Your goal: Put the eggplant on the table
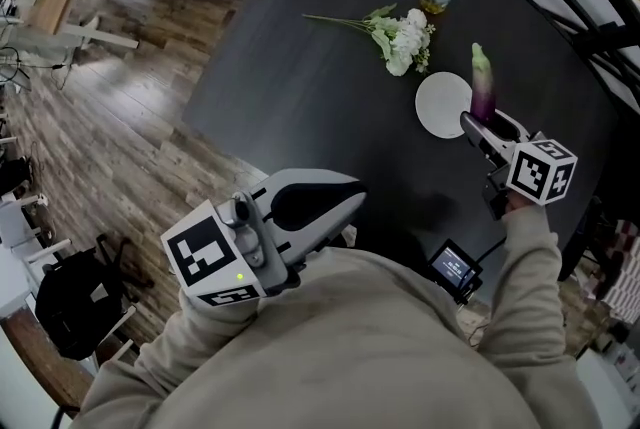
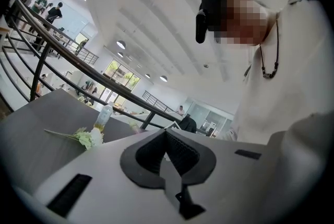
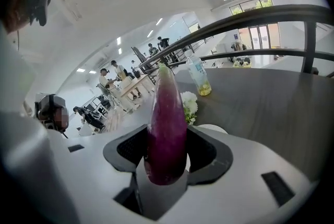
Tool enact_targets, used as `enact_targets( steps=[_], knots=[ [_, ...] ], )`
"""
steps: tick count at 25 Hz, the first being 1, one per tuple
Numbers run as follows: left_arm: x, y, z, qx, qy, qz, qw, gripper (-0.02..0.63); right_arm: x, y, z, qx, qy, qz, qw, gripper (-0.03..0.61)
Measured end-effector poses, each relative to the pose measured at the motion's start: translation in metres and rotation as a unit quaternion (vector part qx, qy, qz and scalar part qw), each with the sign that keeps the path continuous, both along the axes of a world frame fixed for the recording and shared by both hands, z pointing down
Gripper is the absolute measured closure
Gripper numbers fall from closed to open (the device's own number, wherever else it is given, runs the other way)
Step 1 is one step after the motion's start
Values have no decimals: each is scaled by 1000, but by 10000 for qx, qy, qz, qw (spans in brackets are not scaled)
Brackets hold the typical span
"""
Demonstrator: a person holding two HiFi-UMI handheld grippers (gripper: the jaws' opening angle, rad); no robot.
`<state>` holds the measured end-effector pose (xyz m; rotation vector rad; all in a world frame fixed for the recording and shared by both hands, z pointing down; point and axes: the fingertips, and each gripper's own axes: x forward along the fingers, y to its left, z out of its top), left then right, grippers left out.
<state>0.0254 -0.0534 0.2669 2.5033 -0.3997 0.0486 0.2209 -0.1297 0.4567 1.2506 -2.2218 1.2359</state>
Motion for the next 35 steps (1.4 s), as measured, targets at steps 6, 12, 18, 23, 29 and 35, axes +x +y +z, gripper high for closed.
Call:
enact_targets(
  steps=[6,12,18,23,29,35],
  knots=[
    [-11,3,6,-50,-27,-142,9999,609,4,-1,37,-306,189,16,9994,348],
    [-20,1,7,-61,-13,-263,9996,609,4,-2,68,-605,393,-7,9974,348],
    [-29,2,7,-104,3,-347,9993,609,2,-2,87,-825,500,-44,9953,348],
    [-36,-1,10,-147,11,-416,9990,609,5,-9,103,-966,700,-46,9928,348],
    [-39,-6,14,-192,16,-483,9986,609,12,-12,125,-1206,1169,-108,9857,348],
    [-41,-9,18,-245,22,-518,9984,609,15,-10,145,-1467,1352,-20,9799,348]
  ],
)
